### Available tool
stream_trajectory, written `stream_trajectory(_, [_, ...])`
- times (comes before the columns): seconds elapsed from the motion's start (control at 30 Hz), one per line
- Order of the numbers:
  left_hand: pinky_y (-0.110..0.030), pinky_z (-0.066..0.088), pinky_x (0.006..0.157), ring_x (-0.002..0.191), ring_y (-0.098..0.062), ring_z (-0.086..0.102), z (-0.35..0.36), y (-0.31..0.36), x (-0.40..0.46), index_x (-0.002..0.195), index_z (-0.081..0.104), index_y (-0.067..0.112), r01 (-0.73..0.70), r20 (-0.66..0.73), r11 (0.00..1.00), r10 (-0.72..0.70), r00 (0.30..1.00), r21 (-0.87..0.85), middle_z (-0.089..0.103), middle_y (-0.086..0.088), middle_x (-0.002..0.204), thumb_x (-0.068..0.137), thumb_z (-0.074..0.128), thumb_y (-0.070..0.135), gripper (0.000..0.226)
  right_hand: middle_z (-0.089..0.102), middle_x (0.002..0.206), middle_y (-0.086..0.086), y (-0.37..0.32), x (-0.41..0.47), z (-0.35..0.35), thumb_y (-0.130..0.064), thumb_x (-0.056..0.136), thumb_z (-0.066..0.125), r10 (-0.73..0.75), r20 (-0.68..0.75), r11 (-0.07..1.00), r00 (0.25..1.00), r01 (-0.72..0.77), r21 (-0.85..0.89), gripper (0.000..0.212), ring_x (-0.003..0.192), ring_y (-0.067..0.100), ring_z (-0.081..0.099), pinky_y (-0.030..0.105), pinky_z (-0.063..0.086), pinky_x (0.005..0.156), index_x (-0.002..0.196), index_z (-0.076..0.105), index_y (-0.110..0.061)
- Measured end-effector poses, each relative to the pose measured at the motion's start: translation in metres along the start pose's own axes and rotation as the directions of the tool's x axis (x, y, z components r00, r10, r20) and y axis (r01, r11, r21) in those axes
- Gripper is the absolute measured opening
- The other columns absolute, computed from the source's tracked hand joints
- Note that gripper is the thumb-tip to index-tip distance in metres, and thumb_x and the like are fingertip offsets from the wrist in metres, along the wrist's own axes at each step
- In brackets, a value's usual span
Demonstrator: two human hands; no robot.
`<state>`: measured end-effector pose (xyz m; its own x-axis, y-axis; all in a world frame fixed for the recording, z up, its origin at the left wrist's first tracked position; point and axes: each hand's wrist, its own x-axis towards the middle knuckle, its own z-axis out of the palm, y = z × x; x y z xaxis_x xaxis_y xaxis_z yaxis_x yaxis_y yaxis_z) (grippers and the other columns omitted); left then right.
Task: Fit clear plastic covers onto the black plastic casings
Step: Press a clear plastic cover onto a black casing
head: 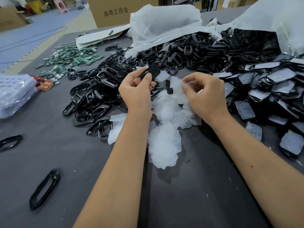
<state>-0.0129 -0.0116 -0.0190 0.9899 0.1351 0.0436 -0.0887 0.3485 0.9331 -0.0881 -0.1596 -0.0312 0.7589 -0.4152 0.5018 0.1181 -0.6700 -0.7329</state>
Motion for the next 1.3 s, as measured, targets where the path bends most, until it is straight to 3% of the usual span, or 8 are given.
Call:
stream_trajectory(0.23, [-0.017,0.048,0.055,0.054,-0.009,0.061,0.001,0.000,0.000,0.106,0.074,0.006,-0.007,-0.015,1.000,0.007,1.000,0.000,0.059,0.009,0.057,0.091,0.071,-0.007,0.020,0.065,0.085,0.007,0.001,0.002,0.001,-0.024,0.100,0.068,-0.020,0.052,0.998,0.998,0.016,0.061,0.027,0.087,0.019,0.057,0.030,0.044,0.078,0.082,0.069,-0.004])
stream_trajectory(0.33, [-0.017,0.049,0.056,0.054,-0.009,0.061,0.001,0.000,0.000,0.104,0.074,0.007,-0.010,-0.010,1.000,0.010,1.000,0.001,0.060,0.009,0.058,0.091,0.071,-0.006,0.019,0.062,0.071,0.013,-0.001,0.002,0.000,-0.027,0.104,0.063,0.003,0.116,0.983,0.993,-0.025,0.183,0.036,0.066,0.016,0.052,0.037,0.046,0.066,0.078,0.065,-0.002])
stream_trajectory(0.43, [-0.018,0.049,0.055,0.055,-0.009,0.061,0.001,0.001,-0.001,0.103,0.073,0.008,-0.014,0.001,1.000,0.014,1.000,-0.002,0.061,0.010,0.057,0.091,0.071,-0.006,0.019,0.053,0.056,-0.003,-0.002,0.002,0.000,-0.035,0.101,0.068,0.007,0.156,0.950,0.988,-0.055,0.306,0.040,0.052,0.009,0.047,0.026,0.042,0.053,0.071,0.059,-0.011])
stream_trajectory(0.73, [-0.019,0.050,0.056,0.055,-0.011,0.062,0.003,0.002,-0.004,0.104,0.073,0.006,-0.022,0.073,1.000,0.021,0.997,0.010,0.060,0.003,0.062,0.091,0.070,-0.007,0.019,0.040,0.051,-0.002,0.000,-0.002,0.007,-0.043,0.087,0.082,-0.117,0.068,0.993,0.991,0.116,0.013,0.063,0.052,0.014,0.035,0.033,0.039,0.058,0.056,0.038,-0.012])
stream_trajectory(0.9, [-0.018,0.050,0.054,0.054,-0.010,0.060,0.003,0.001,-0.004,0.105,0.073,0.005,0.043,0.168,0.999,-0.045,0.985,0.013,0.065,0.001,0.064,0.091,0.068,-0.009,0.020,0.050,0.060,0.016,0.012,0.005,0.005,-0.038,0.089,0.082,0.068,0.047,0.952,0.997,-0.079,0.295,0.056,0.065,0.042,0.062,0.051,0.051,0.056,0.064,0.040,-0.011])
stream_trajectory(1.0, [-0.018,0.050,0.054,0.053,-0.010,0.060,0.003,-0.001,-0.004,0.105,0.074,0.005,0.052,0.210,0.998,-0.058,0.976,0.030,0.066,0.001,0.065,0.091,0.069,-0.008,0.019,0.053,0.060,0.001,0.014,0.006,0.004,-0.038,0.085,0.086,0.148,0.070,0.882,0.986,-0.164,0.443,0.046,0.054,0.024,0.058,0.034,0.046,0.049,0.069,0.046,-0.020])
stream_trajectory(1.13, [-0.017,0.050,0.053,0.053,-0.009,0.060,0.003,-0.002,-0.004,0.106,0.073,0.003,0.053,0.211,0.998,-0.060,0.976,0.038,0.067,0.002,0.063,0.091,0.068,-0.009,0.020,0.070,0.073,0.004,0.016,0.007,0.007,-0.008,0.090,0.078,0.120,0.187,0.833,0.975,-0.201,0.515,0.014,0.063,0.016,0.063,0.025,0.051,0.056,0.092,0.064,-0.012])
stream_trajectory(1.3, [-0.017,0.049,0.053,0.052,-0.009,0.059,0.003,-0.001,-0.003,0.104,0.074,0.003,0.050,0.193,0.999,-0.052,0.980,0.019,0.065,0.002,0.063,0.091,0.068,-0.010,0.020,0.075,0.078,0.013,0.013,0.005,0.005,0.001,0.087,0.078,0.110,0.203,0.827,0.973,-0.203,0.525,0.031,0.058,0.015,0.066,0.027,0.056,0.056,0.109,0.066,-0.016])
